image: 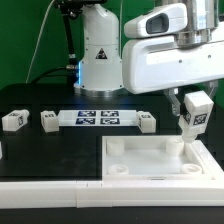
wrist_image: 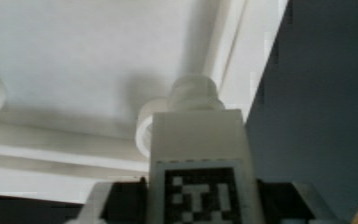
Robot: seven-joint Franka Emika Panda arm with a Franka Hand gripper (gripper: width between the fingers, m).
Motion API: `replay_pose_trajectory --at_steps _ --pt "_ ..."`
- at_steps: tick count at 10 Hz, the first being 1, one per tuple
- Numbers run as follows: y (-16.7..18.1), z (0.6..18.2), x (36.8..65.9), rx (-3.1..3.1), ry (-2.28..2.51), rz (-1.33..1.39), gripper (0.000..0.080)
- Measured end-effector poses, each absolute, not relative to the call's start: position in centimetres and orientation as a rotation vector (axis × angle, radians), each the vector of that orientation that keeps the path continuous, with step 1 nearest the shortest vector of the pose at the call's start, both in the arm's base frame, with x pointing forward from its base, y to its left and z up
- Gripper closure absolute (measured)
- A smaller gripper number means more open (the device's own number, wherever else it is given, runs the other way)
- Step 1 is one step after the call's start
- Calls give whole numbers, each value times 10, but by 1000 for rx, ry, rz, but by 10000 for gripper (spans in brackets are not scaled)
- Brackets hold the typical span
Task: Assemble one leg
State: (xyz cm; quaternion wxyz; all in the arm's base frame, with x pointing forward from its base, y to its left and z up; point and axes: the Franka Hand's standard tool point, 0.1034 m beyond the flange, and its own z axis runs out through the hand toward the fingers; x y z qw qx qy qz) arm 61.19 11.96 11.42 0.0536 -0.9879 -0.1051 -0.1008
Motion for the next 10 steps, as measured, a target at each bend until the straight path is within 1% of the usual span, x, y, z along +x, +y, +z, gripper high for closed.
replay_pose_trajectory --at_steps 1,2,4,6,7,8,9,10 --pt "117 109 604 -3004 -317 -341 509" --pt "117 106 600 -3007 -319 -312 509" --pt "117 106 603 -3006 -318 -317 509" --pt "114 101 603 -3009 -310 -319 509" --pt "113 101 610 -3004 -304 -394 509" --pt "113 99 612 -3002 -300 -415 509" --pt "111 99 619 -2989 -289 -539 509" --pt "111 94 617 -2988 -286 -552 509"
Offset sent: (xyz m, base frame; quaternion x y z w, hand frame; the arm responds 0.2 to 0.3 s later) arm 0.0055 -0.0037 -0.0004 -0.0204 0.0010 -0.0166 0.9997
